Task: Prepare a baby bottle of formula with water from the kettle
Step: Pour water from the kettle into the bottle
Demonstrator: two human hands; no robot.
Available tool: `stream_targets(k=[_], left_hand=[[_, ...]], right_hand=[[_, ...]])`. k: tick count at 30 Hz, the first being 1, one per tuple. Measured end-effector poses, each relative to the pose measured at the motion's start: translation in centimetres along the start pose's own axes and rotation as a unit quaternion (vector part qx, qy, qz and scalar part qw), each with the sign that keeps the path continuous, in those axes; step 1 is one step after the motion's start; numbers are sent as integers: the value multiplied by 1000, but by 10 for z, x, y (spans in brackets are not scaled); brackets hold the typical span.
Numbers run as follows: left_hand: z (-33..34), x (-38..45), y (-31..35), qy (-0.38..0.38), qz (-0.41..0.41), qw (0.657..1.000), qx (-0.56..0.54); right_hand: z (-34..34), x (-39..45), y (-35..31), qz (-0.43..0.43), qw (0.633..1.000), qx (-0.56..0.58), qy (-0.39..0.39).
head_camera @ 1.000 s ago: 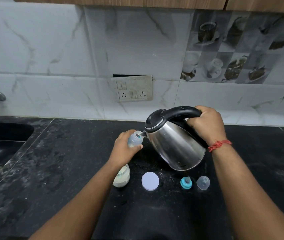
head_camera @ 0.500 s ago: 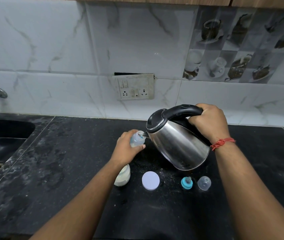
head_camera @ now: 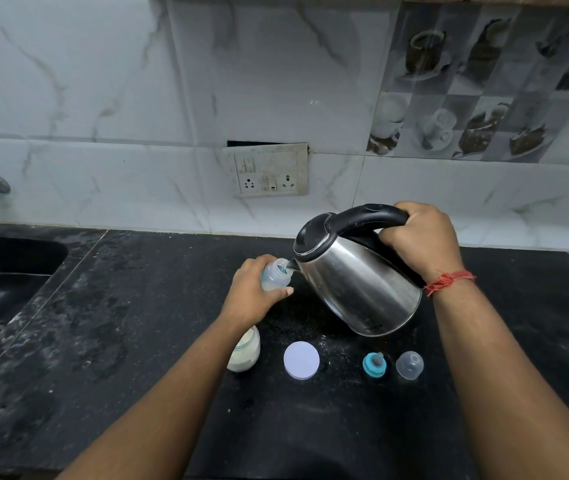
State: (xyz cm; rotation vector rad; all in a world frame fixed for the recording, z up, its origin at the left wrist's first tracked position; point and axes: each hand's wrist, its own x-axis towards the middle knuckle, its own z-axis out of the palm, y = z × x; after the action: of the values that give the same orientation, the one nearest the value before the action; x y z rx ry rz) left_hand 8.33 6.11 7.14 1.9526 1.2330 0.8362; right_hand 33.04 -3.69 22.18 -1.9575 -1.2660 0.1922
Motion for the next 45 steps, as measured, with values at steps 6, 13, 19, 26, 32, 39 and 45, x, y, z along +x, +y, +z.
stream_targets(k=[6, 13, 19, 26, 32, 39, 45], left_hand=[[1, 4, 2, -9, 5, 1000, -5], [3, 9, 0, -32, 10, 999, 0], [7, 10, -2, -11, -2, 1000, 8], [9, 14, -5, -25, 3, 1000, 6], [10, 17, -2, -29, 6, 1000, 4], [12, 19, -2, -10, -6, 1000, 6], [15, 22, -3, -4, -3, 1000, 7]], right_hand=[[0, 4, 0, 0, 1000, -4, -8], [1, 6, 0, 5, 1000, 7, -11], [3, 9, 3, 8, 1000, 3, -19], [4, 11, 3, 10, 1000, -7, -26], [3, 14, 3, 9, 1000, -10, -27], [2, 17, 3, 7, 1000, -9, -28], [3, 19, 3, 7, 1000, -8, -26]])
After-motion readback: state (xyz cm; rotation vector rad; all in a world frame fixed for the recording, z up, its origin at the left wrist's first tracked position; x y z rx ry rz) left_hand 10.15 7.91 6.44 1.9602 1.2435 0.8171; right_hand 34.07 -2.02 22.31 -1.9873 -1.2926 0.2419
